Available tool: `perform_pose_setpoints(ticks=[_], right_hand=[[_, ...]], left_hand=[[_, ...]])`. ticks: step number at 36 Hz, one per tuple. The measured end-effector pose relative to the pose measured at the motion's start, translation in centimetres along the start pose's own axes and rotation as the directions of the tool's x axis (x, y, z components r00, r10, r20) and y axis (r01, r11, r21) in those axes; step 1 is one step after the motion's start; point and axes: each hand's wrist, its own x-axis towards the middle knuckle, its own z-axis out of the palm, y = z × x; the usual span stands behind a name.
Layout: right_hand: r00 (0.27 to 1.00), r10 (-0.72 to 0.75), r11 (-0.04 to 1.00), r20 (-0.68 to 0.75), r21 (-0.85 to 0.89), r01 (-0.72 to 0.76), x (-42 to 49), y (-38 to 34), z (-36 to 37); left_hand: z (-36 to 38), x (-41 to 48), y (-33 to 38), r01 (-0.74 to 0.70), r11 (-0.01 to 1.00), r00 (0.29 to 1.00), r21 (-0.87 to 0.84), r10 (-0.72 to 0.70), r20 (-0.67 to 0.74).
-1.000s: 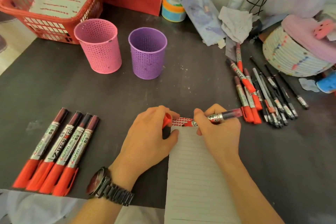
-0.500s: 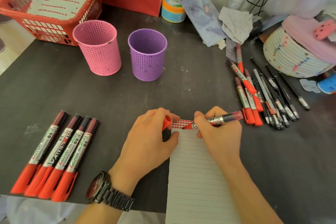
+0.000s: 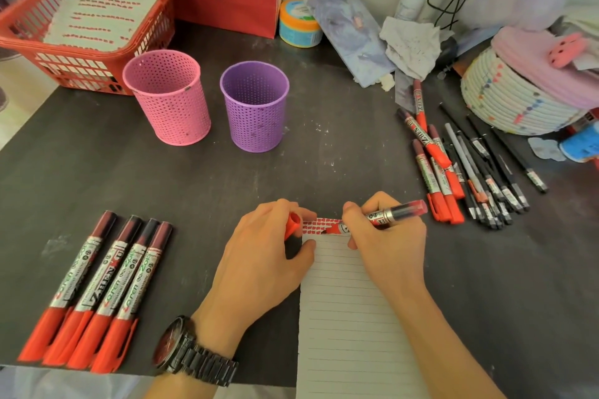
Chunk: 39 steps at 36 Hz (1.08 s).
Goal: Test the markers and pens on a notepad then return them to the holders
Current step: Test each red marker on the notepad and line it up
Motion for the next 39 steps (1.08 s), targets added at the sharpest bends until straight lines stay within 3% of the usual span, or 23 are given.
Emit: perform_pose_setpoints(ticks=[30, 39], right_hand=[[1.000, 0.011, 1.000, -0.008, -0.026, -0.011, -0.1, -0.1, 0.1], [0.996, 0.064, 0.977, -0.065, 0.207, -0.049, 0.7, 0.1, -1.0]], left_hand=[[0.4, 0.1, -0.5, -0.007, 1.000, 1.000, -0.002, 0.007, -0.006], [0.3, 0.0, -0.6, -0.026, 1.000, 1.000, -0.015, 0.026, -0.013]])
